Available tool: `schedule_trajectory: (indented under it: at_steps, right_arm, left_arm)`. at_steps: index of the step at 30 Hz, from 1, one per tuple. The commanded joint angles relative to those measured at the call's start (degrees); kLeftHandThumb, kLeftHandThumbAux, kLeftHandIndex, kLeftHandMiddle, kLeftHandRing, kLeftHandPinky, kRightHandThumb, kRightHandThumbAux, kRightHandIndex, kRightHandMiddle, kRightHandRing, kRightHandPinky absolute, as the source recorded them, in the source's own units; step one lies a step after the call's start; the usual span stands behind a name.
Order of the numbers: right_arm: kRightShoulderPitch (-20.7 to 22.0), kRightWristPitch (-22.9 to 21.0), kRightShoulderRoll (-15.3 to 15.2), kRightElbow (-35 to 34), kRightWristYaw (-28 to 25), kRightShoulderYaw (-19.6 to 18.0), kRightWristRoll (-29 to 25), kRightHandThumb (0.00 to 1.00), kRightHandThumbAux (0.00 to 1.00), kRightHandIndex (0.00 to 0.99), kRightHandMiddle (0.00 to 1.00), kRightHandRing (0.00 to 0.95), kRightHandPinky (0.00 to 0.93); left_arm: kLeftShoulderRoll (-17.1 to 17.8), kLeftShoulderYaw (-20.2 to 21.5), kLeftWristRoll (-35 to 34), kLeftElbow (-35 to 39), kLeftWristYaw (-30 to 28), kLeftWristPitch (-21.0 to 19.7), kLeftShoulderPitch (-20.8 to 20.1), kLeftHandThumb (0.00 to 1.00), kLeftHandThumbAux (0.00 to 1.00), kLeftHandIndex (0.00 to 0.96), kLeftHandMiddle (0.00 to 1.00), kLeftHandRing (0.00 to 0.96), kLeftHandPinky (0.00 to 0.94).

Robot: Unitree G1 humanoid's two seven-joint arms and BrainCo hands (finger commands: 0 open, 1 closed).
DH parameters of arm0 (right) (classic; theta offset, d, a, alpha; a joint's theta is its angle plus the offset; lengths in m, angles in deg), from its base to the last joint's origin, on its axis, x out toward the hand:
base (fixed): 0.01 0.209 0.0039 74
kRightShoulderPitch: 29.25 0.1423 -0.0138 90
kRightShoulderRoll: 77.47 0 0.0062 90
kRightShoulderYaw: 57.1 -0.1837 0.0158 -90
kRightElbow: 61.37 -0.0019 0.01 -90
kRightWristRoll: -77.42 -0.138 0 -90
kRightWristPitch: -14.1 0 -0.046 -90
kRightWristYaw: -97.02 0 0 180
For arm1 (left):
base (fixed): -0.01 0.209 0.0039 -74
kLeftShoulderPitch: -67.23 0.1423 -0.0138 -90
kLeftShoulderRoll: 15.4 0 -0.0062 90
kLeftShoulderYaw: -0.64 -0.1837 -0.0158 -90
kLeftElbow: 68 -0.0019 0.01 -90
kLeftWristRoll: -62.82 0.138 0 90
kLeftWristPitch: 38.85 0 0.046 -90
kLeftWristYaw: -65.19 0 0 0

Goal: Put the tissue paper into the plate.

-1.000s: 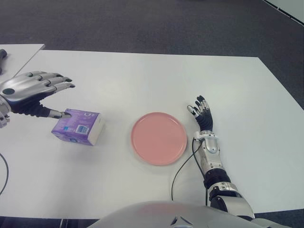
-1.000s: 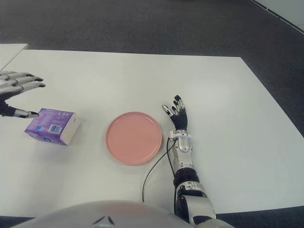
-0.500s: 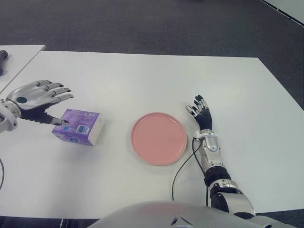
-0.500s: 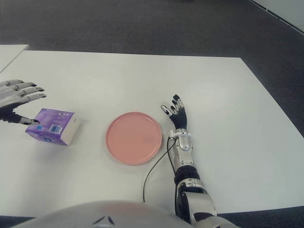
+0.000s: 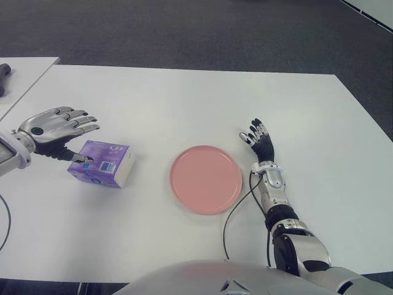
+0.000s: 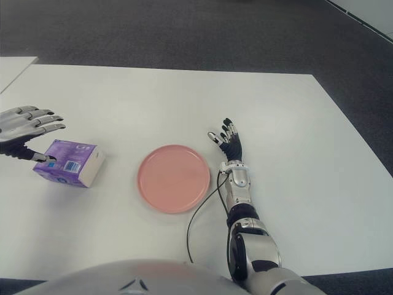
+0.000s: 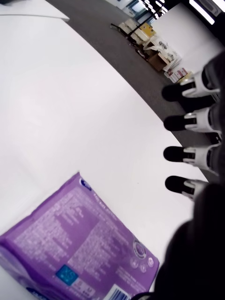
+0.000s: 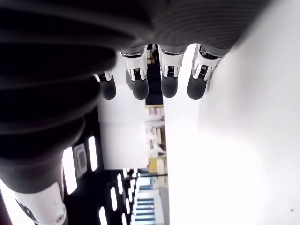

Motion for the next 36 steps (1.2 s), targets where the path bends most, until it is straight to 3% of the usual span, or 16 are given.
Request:
schedule_trajectory:
  at_steps: [1,16,36]
  right_arm:
    - [-3.5,-5.1,0.4,5.2,-0.8,-0.4,-0.8,0.125,0.749,0.0,0.0,0.0,0.027]
    - [-4.2,-3.7,-0.1,5.8,-2.3,-1.2,-0.9,0.093,0.783,0.003,0.0,0.0,0.038]
    - [-5.5,-1.7,0.0,4.4,-4.7,-2.4,-2.3,0.004,0.842,0.0,0.0,0.0,0.037]
  left_arm:
    - [-0.8,-3.0,0.8,-1.6,2.0,-0.7,-1.6,0.317,0.124,0.0,0.0,0.0,0.0]
    - [-0.7,-6.6,-1.2,-2.7,6.2,0.8,-3.9,0.286,0.172,0.0,0.0,0.0,0.0]
    - [0.7,-6.8,-5.9,-0.5,2.7,1.9,-2.1,0.266,0.164,0.0,0.0,0.0,0.0]
